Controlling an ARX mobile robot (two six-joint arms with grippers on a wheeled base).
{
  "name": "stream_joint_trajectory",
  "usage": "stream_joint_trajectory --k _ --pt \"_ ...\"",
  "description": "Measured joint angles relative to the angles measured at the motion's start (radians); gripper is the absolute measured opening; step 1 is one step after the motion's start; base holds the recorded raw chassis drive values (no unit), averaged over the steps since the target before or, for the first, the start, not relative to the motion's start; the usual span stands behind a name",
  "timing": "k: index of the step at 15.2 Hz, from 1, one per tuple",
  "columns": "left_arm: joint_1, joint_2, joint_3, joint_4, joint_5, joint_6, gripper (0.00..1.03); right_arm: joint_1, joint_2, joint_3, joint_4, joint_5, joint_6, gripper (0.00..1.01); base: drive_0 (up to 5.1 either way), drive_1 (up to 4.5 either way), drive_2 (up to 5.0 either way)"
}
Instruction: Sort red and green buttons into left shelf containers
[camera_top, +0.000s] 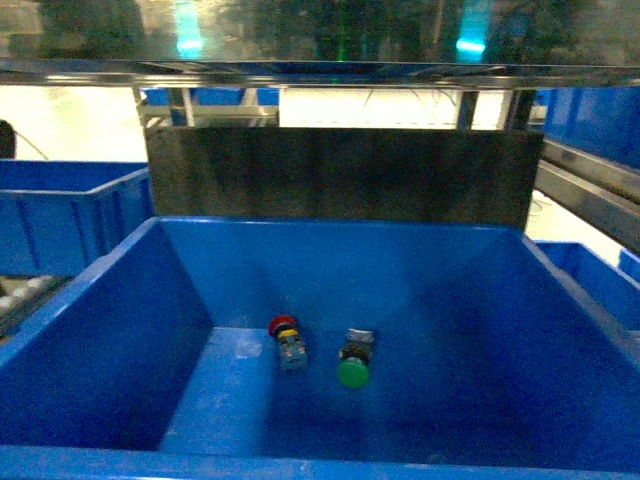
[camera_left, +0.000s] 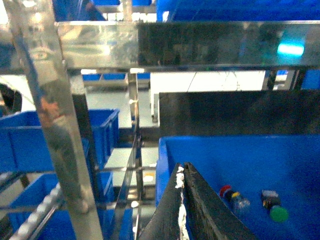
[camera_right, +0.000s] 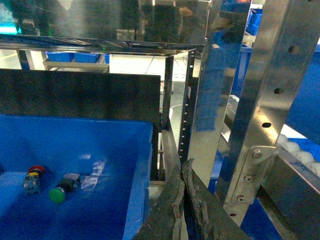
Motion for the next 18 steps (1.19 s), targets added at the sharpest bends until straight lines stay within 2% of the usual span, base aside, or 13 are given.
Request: stream_joint_trajectory --k 7,8,10,13,14,15,18 --pt "0.0 0.0 -0.004 -0.005 0.005 0.0 0.02 0.0 -0.001 0.0 0.006 0.002 0.0 0.02 0.0 0.0 0.0" --pt "0.0 0.0 -0.004 -0.006 0.005 -0.001 0.11 0.0 -0.001 0.0 0.006 0.002 0.0 0.07 0.0 0.0 0.0" --pt "0.0 0.0 -0.004 -0.005 0.005 -0.001 0.47 0.0 -0.001 0.0 0.006 0.002 0.0 0.41 0.0 0.0 0.0" --pt "0.0 0.0 -0.004 -0.005 0.005 -0.001 0.96 0.0 -0.001 0.0 0.006 0.002 0.0 0.92 0.0 0.0 0.0" --pt "0.0 0.0 -0.004 -0.005 0.005 0.0 0.99 0.0 -0.001 0.0 0.006 0.002 0.0 1.0 0.0 0.0 0.0" --pt "0.0 0.0 -0.004 -0.005 0.005 0.0 0.97 0.0 -0.001 0.0 0.006 0.002 0.0 0.97 0.0 0.0 0.0" --pt "0.0 0.0 -0.004 -0.005 0.005 0.0 0.98 0.0 -0.001 0.0 0.006 0.002 0.0 0.98 0.0 0.0 0.0"
